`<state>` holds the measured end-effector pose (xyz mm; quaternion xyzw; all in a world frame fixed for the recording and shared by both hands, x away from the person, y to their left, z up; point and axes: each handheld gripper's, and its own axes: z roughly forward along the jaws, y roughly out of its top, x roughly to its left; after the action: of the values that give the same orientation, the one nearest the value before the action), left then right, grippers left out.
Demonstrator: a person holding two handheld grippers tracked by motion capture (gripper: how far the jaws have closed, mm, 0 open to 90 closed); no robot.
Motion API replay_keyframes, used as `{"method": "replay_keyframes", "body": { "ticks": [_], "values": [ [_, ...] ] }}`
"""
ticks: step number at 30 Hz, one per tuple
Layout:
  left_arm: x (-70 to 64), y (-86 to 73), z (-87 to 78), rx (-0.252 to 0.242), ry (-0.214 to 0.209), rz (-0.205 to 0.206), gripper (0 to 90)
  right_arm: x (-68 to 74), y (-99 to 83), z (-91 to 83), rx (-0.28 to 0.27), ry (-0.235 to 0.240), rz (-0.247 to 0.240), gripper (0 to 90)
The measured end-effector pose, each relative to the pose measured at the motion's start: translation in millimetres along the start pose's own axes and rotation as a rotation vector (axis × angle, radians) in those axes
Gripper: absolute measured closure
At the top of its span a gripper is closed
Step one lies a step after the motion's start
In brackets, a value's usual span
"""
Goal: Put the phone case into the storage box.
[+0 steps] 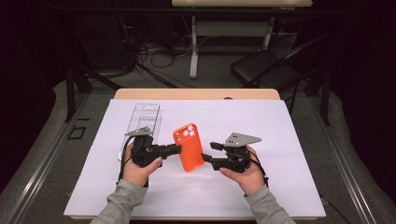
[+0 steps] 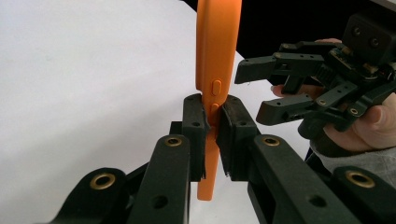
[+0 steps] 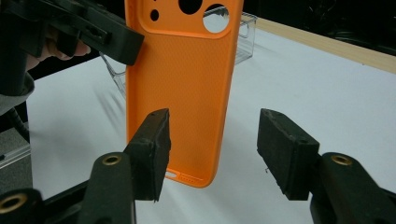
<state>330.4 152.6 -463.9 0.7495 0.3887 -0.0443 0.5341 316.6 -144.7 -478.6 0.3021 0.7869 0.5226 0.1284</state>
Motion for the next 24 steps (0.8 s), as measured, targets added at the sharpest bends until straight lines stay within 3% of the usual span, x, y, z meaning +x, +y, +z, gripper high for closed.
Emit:
{"method": "replay_keyframes", "body": {
  "ticks": [13, 18, 21, 24],
  "values": [
    [-2.1, 2.4, -2.8, 0.016, -0.021, 0.031, 81.8, -0.5, 3.1, -4.9, 0.001, 0.019, 0.022, 40.0],
    [-3.5, 3.1, -3.4, 0.02, -0.033, 0.042, 81.8, -2.7, 3.0, -5.8, 0.014, 0.013, 0.031, 31.5],
    [-4.5, 3.2, -3.3, 0.021, -0.037, 0.044, 81.8, -3.5, 3.1, -6.7, 0.014, 0.019, 0.02, 26.8],
    [-5.2, 3.4, -3.3, 0.023, -0.042, 0.05, 81.8, -1.3, 1.8, -6.9, 0.022, 0.007, -0.035, 24.3]
  ]
}}
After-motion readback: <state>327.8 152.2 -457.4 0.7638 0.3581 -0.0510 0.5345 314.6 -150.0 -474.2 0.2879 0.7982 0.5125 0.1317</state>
